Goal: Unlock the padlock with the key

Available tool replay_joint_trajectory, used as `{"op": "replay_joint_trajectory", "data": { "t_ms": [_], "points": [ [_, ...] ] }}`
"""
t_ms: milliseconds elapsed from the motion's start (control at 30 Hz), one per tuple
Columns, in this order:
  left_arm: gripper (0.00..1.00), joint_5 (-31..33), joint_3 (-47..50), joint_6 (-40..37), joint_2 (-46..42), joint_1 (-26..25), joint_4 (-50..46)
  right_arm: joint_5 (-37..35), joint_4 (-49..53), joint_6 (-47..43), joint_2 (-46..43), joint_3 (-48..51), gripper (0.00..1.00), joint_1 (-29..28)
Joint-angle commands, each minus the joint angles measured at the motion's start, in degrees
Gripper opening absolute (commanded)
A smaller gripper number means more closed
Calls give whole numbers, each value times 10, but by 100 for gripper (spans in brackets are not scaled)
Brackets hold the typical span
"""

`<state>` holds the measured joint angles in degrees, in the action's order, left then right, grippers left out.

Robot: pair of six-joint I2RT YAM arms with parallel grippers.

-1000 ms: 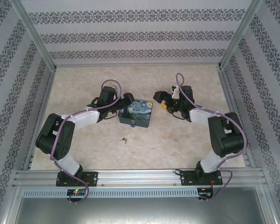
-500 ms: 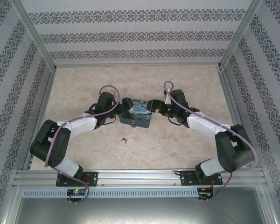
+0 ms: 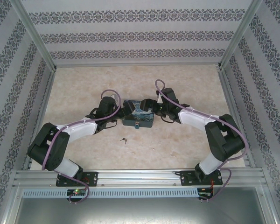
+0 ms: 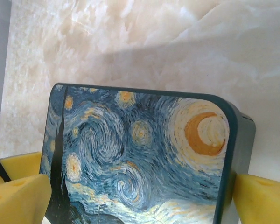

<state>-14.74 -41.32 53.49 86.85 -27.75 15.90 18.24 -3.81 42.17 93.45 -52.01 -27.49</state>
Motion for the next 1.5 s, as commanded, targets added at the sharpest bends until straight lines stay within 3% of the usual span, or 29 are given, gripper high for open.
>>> {"op": "replay_joint_trajectory", "data": {
  "t_ms": [0, 333, 633, 833, 1000, 1100, 1233, 1333, 1467],
  "points": [
    [100, 7, 0, 12, -4, -9, 31, 3, -25, 23, 17, -23, 98, -1],
    [100, 15, -6, 19, 16, -10, 42, 5, -32, 40, 46, -51, 98, 2],
    [99, 68, -1, -15, -46, -10, -19, -72, 44, -28, -41, -21, 98, 38],
    [99, 99, -5, -60, -112, -9, -75, -250, 175, -126, -97, -48, 98, 19],
    [99, 112, -5, -88, -159, -9, -109, -528, 236, -152, -131, -59, 98, -45],
    [99, 115, 0, -95, -181, -9, -118, -604, 295, -147, -139, -91, 98, -65],
    [99, 119, 12, -97, -209, -9, -125, -589, 362, -161, -137, -121, 98, -61],
    [99, 123, 20, -99, -230, -9, -131, -539, 342, -166, -159, -92, 98, -61],
    [99, 130, 29, -101, -259, -9, -151, -388, 329, -161, -177, -65, 98, -56]
  ]
}}
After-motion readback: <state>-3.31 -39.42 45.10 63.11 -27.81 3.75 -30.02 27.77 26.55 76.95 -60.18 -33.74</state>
